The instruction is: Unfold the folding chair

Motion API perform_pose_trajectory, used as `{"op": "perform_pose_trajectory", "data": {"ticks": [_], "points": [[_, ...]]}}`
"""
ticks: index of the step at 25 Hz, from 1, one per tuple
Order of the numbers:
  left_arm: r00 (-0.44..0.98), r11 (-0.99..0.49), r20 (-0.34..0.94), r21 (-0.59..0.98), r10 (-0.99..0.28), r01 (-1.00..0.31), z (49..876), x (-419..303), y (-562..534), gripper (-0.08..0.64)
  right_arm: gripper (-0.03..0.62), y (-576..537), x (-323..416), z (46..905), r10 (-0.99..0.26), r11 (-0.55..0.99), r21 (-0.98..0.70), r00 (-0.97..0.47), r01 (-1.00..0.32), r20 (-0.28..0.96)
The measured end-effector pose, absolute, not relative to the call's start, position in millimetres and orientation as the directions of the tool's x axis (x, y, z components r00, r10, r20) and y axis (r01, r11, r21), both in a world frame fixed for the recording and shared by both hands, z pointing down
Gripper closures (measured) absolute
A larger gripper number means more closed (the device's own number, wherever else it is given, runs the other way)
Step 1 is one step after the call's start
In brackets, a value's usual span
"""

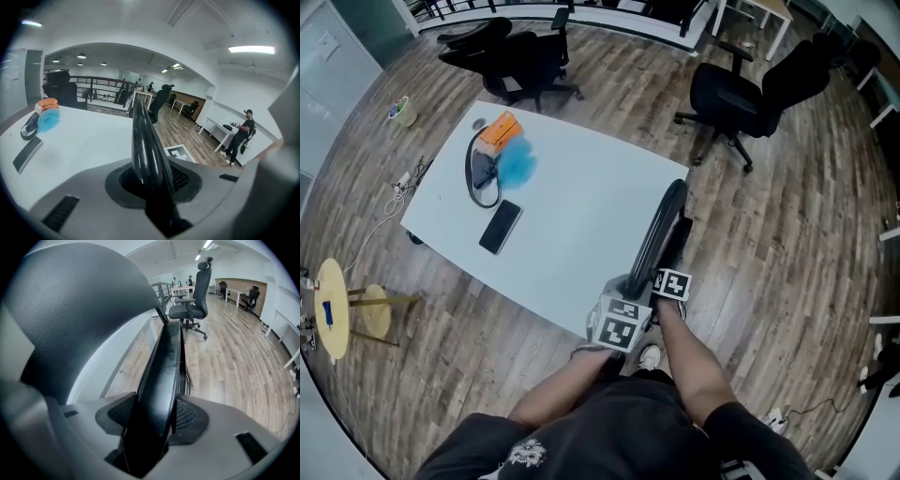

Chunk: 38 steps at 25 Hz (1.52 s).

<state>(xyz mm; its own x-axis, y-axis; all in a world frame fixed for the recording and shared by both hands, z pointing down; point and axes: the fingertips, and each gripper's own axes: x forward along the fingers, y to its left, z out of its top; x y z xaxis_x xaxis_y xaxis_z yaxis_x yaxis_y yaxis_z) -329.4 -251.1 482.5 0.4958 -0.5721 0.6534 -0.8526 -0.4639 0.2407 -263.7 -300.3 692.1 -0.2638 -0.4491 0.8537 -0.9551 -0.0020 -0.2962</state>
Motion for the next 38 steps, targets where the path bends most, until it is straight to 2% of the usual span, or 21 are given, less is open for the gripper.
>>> {"op": "perform_pose_trajectory", "data": {"ticks": [4,15,23,28,35,38], "points": [[0.493,-0.467,0.671,0.24,-0.554,-0.851,484,-331,-250,0.478,0.374,-290,-236,691,-0.44,-0.003,-0.271,-0.242,-0.963,0.865],[0.516,-0.473,0.679,0.273,-0.522,-0.838,487,-320,-245,0.479,0.379,-266,-161,686,-0.535,-0.033,-0.406,-0.327,-0.913,0.779],[0.514,-0.434,0.688,0.31,-0.512,-0.846,495,-289,-237,0.479,0.394,-235,-67,694,-0.612,-0.047,-0.643,-0.486,-0.765,0.623],[0.49,-0.39,0.692,0.313,-0.531,-0.866,507,-256,-229,0.483,0.405,-214,-3,708,-0.659,-0.019,-0.806,-0.599,-0.592,0.455],[0.458,-0.378,0.708,0.284,-0.537,-0.881,522,-215,-220,0.482,0.405,-187,80,741,-0.666,-0.024,-0.887,-0.654,-0.462,0.359],[0.438,-0.37,0.711,0.262,-0.55,-0.891,535,-198,-217,0.476,0.405,-183,112,755,-0.669,0.031,-0.903,-0.68,-0.429,0.3]]}}
